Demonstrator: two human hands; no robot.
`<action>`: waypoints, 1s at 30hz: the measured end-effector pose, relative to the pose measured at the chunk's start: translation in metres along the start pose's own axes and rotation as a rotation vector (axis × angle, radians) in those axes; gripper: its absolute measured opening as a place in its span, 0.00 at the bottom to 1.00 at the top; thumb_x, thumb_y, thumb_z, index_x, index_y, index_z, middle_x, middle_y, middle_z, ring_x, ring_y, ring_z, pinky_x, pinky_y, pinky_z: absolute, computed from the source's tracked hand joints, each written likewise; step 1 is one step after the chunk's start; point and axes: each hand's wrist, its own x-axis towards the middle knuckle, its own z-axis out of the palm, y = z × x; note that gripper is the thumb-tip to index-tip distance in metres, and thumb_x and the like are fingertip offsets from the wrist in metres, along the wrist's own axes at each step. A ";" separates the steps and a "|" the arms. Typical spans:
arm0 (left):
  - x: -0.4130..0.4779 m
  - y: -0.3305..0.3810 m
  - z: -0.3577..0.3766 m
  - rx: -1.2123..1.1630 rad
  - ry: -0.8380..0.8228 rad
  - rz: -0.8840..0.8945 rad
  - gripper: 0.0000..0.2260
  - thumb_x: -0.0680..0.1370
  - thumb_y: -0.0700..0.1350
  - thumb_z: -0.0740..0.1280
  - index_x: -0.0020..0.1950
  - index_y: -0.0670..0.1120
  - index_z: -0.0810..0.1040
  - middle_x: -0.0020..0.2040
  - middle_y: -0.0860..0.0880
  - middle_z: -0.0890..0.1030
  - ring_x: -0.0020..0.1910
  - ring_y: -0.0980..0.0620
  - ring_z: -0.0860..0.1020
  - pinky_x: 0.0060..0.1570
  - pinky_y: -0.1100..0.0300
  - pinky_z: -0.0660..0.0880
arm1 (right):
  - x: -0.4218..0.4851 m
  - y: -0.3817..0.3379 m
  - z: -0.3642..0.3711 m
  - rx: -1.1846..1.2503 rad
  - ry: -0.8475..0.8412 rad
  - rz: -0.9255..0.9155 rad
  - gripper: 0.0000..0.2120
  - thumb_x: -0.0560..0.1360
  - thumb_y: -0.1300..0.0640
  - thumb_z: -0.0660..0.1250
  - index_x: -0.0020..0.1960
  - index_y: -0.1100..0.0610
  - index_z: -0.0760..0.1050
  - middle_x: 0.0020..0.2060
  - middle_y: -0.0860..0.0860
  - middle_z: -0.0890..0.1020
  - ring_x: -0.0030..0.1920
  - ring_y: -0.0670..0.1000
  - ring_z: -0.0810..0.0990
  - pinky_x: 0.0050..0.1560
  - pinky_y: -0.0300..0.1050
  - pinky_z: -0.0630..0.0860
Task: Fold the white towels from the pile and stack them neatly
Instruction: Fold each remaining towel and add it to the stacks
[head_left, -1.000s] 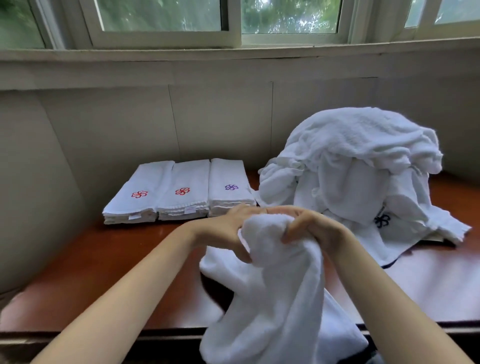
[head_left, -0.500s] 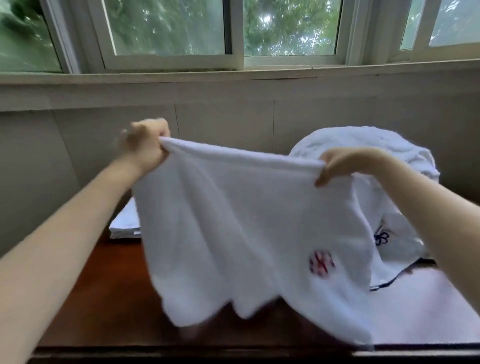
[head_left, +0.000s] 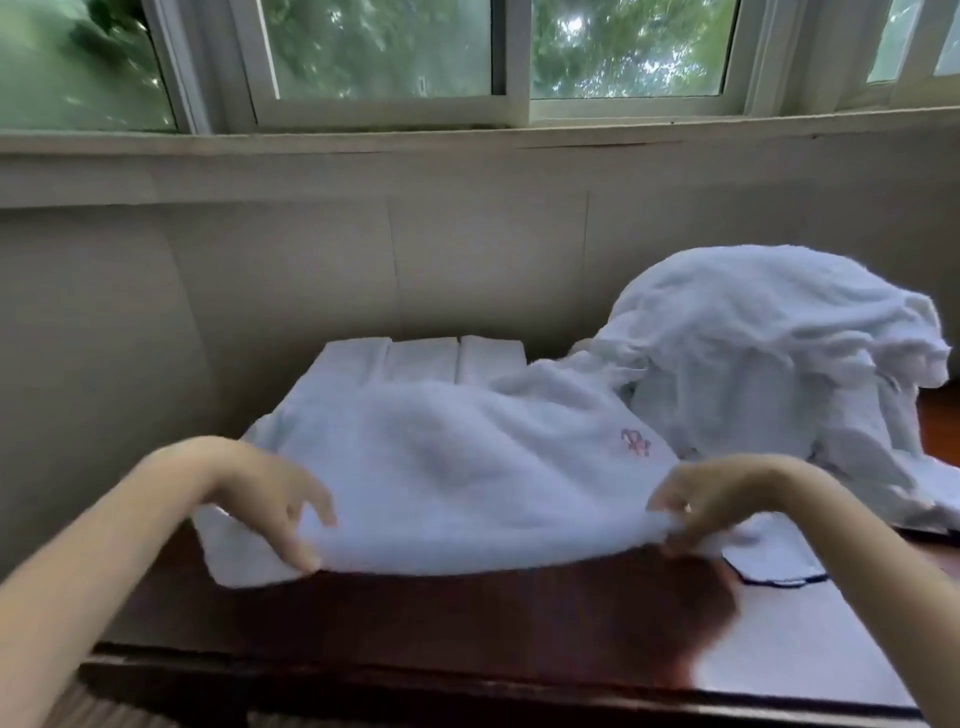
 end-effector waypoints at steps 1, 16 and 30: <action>0.014 0.005 0.017 -0.006 -0.137 -0.014 0.23 0.67 0.67 0.68 0.60 0.63 0.72 0.52 0.55 0.79 0.44 0.60 0.76 0.42 0.68 0.71 | 0.010 0.001 0.015 0.075 -0.188 0.021 0.07 0.74 0.51 0.69 0.52 0.47 0.79 0.34 0.41 0.77 0.35 0.41 0.75 0.38 0.33 0.70; 0.152 0.064 0.112 -0.247 0.556 -0.167 0.22 0.78 0.66 0.48 0.71 0.63 0.58 0.76 0.51 0.57 0.74 0.47 0.56 0.67 0.40 0.57 | 0.074 0.015 0.066 0.072 0.386 0.420 0.07 0.74 0.64 0.55 0.43 0.60 0.72 0.41 0.52 0.72 0.42 0.54 0.73 0.42 0.43 0.70; 0.134 0.049 0.085 -0.570 0.585 -0.060 0.18 0.82 0.46 0.55 0.72 0.48 0.62 0.56 0.42 0.78 0.50 0.44 0.77 0.49 0.54 0.74 | 0.135 -0.048 0.078 -0.152 0.634 0.031 0.34 0.74 0.59 0.59 0.77 0.49 0.50 0.75 0.49 0.59 0.75 0.52 0.57 0.74 0.51 0.52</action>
